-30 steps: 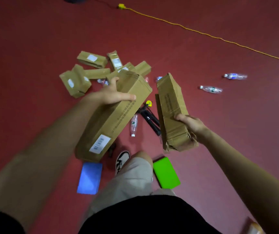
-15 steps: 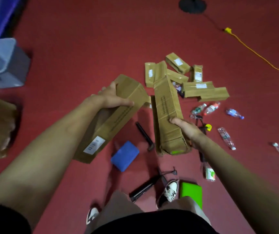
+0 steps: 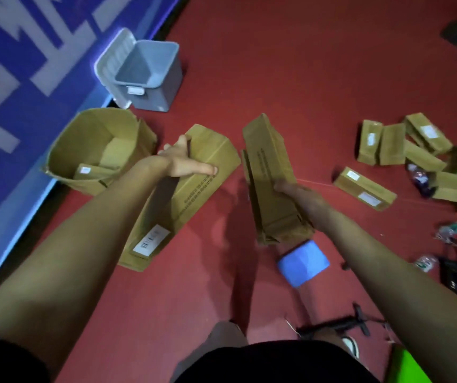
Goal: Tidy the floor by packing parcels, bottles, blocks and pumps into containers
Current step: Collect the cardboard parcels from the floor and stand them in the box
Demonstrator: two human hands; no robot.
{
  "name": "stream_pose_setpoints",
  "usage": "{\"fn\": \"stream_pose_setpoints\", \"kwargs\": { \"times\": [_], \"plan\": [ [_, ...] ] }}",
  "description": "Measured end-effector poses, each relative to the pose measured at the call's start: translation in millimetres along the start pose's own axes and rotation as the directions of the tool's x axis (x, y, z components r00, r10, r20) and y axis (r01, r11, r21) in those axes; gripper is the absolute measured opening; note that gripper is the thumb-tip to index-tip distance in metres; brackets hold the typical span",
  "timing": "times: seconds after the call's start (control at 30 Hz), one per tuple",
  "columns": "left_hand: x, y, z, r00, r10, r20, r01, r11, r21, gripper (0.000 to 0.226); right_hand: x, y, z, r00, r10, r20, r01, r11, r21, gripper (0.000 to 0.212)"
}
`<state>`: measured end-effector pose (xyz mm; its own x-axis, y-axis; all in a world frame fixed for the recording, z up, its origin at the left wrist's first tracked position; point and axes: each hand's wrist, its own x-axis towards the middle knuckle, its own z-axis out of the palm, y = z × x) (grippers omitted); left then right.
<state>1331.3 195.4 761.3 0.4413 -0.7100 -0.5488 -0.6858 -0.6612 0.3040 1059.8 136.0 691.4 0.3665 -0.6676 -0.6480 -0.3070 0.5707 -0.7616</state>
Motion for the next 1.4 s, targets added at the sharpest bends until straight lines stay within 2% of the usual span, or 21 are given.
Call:
{"fn": "stream_pose_setpoints", "kwargs": {
  "times": [0.1, 0.2, 0.27, 0.37, 0.47, 0.5, 0.6, 0.67, 0.77, 0.93, 1.13, 1.4],
  "plan": [
    [-3, -58, -26, 0.998, -0.067, 0.002, 0.067, 0.995, -0.077, 0.13, 14, -14, 53, 0.996, -0.021, 0.084, 0.027, 0.998, -0.062, 0.068],
    [-7, -104, -47, 0.992, -0.122, -0.022, 0.118, 0.983, -0.141, 0.129, 27, -27, 95, 0.984, -0.015, 0.18, 0.031, 0.996, -0.086, 0.066],
    [-9, -126, -58, 0.987, -0.157, -0.029, 0.15, 0.974, -0.169, 0.129, 32, -38, 117, 0.978, -0.007, 0.207, 0.032, 0.993, -0.117, 0.062],
    [-5, -152, -73, 0.978, -0.205, -0.032, 0.194, 0.958, -0.209, 0.131, 44, -56, 144, 0.972, -0.005, 0.234, 0.046, 0.985, -0.169, 0.067],
    [6, -169, -89, 0.97, -0.24, -0.049, 0.221, 0.942, -0.252, 0.128, 65, -78, 165, 0.963, 0.01, 0.271, 0.049, 0.976, -0.211, 0.043],
    [13, -174, -95, 0.965, -0.254, -0.059, 0.23, 0.937, -0.262, 0.122, 75, -86, 171, 0.958, 0.015, 0.285, 0.052, 0.972, -0.228, 0.041],
    [39, -187, -111, 0.949, -0.303, -0.082, 0.265, 0.914, -0.306, 0.111, 113, -112, 192, 0.94, 0.037, 0.34, 0.064, 0.958, -0.281, 0.061],
    [58, -193, -126, 0.944, -0.323, -0.069, 0.283, 0.899, -0.334, 0.119, 145, -131, 207, 0.934, 0.048, 0.355, 0.067, 0.95, -0.306, 0.066],
    [91, -196, -151, 0.93, -0.366, -0.039, 0.325, 0.866, -0.38, 0.133, 190, -164, 231, 0.931, 0.04, 0.363, 0.093, 0.936, -0.341, 0.054],
    [140, -209, -181, 0.902, -0.43, -0.015, 0.387, 0.826, -0.411, 0.131, 255, -225, 269, 0.904, 0.03, 0.427, 0.181, 0.877, -0.445, 0.037],
    [185, -254, -212, 0.858, -0.513, -0.022, 0.436, 0.75, -0.498, 0.126, 324, -280, 323, 0.89, 0.077, 0.449, 0.199, 0.821, -0.535, 0.048],
    [252, -336, -250, 0.793, -0.609, 0.024, 0.489, 0.612, -0.622, 0.133, 404, -321, 420, 0.83, 0.097, 0.549, 0.299, 0.754, -0.585, 0.03]
  ]
}}
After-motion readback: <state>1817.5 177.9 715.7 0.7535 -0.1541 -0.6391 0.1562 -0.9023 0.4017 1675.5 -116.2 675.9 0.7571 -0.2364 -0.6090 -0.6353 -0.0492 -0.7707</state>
